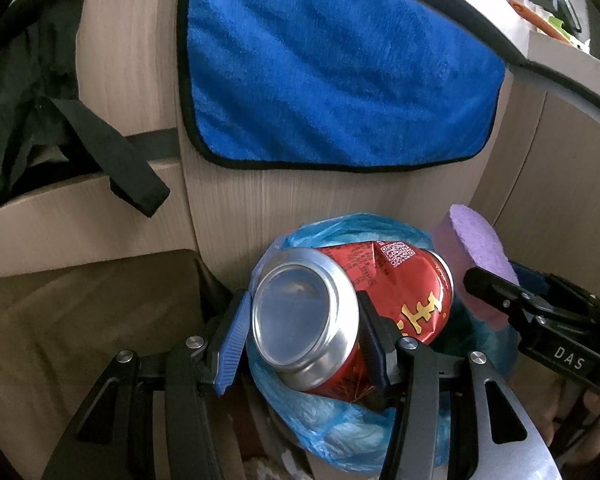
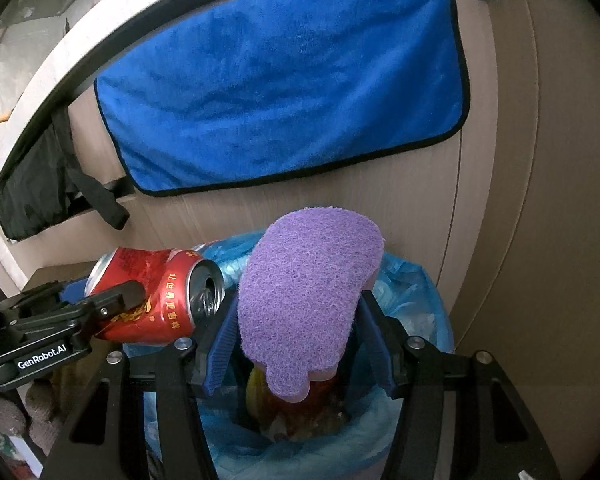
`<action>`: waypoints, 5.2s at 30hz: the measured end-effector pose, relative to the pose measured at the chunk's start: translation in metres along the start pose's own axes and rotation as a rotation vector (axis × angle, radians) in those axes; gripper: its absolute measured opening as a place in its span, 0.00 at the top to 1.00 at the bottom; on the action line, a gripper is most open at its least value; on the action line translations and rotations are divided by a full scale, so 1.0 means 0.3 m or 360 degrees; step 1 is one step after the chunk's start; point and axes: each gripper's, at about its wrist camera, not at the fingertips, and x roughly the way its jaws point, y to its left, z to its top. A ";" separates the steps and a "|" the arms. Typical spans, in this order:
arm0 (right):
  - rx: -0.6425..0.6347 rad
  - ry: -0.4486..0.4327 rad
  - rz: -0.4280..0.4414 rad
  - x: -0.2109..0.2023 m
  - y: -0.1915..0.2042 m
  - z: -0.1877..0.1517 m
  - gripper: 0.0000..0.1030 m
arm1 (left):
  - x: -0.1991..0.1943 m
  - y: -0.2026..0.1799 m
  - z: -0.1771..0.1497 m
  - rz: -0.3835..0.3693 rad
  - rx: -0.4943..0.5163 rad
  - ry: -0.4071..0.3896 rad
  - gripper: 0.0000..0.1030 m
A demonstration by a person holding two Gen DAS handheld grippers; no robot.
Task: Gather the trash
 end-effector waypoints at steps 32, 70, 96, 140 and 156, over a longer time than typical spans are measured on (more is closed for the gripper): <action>-0.0083 -0.0089 0.0015 -0.335 0.139 -0.135 0.35 | -0.526 0.071 -0.214 0.0121 -0.0051 -0.0200 0.17; -0.0280 -0.0278 0.0077 -0.854 0.615 -0.562 0.17 | -1.216 0.128 -0.761 0.0773 -0.0193 -0.0468 0.17; -0.0309 -0.0269 0.0102 -0.850 0.659 -0.558 0.17 | -1.225 0.155 -0.772 0.0779 -0.0245 -0.0481 0.17; -0.0284 -0.0295 0.0066 -0.865 0.645 -0.564 0.17 | -1.212 0.139 -0.773 0.0759 -0.0230 -0.0476 0.17; -0.0288 -0.0292 0.0058 -0.867 0.648 -0.569 0.17 | -1.215 0.177 -0.774 0.0744 -0.0224 -0.0469 0.17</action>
